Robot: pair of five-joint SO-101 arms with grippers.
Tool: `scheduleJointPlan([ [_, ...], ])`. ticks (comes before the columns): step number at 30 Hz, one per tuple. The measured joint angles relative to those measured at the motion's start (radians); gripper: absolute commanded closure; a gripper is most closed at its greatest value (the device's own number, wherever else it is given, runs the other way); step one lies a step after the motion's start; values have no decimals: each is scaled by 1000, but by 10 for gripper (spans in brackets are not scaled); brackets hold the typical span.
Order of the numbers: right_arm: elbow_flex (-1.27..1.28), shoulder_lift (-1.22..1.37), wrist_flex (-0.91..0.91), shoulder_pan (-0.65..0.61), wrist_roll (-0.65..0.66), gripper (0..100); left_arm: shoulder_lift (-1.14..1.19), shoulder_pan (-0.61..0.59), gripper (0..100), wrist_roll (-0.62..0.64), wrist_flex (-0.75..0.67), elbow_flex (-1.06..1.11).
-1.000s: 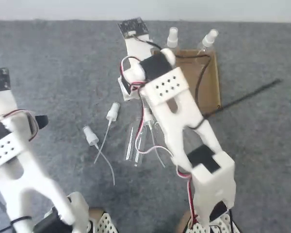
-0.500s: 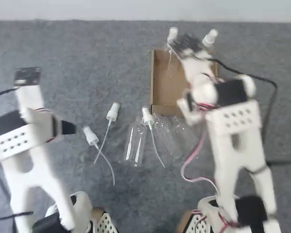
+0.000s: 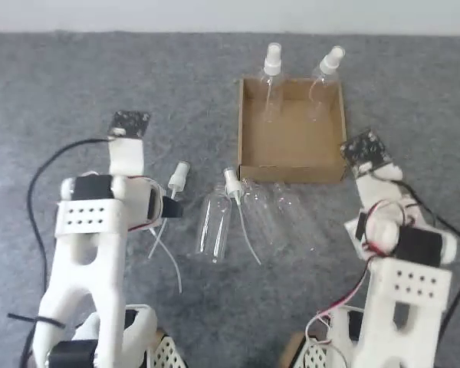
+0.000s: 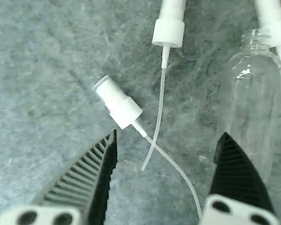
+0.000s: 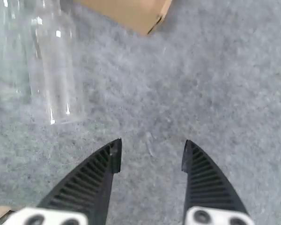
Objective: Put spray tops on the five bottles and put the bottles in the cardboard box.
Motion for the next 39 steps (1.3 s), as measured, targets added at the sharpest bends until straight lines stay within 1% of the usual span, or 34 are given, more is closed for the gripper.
scheduleJointPlan([
  [3, 46, -52, -12, -25, 3, 831, 0, -6, 732, -14, -69, 68],
  [5, 49, -55, -14, -75, 0, 831, 0, -6, 754, -21, -84, 78],
  [8, 49, -29, -35, -161, -54, 831, -28, -6, 758, -21, -94, 107],
  [10, 46, 28, -61, -213, -92, 817, -98, -6, 758, -21, -98, 143],
  [12, 25, 107, -81, -261, -126, 775, -196, -12, 758, -25, -117, 195],
  [16, -84, 299, -86, -345, -184, 699, -440, -77, 758, -25, -161, 305],
  [18, -129, 385, -87, -385, -206, 699, -549, -103, 758, -25, -166, 345],
  [20, -160, 460, -95, -436, -229, 700, -626, -101, 758, -26, -167, 359],
  [23, -170, 543, -133, -491, -279, 718, -660, -109, 758, -26, -167, 361],
  [26, -172, 609, -198, -499, -311, 740, -660, -106, 758, -26, -167, 361],
  [34, -157, 747, -330, -497, -324, 800, -621, -107, 758, -26, -167, 361],
  [39, -114, 789, -400, -436, -325, 838, -620, -107, 758, -26, -170, 361],
])
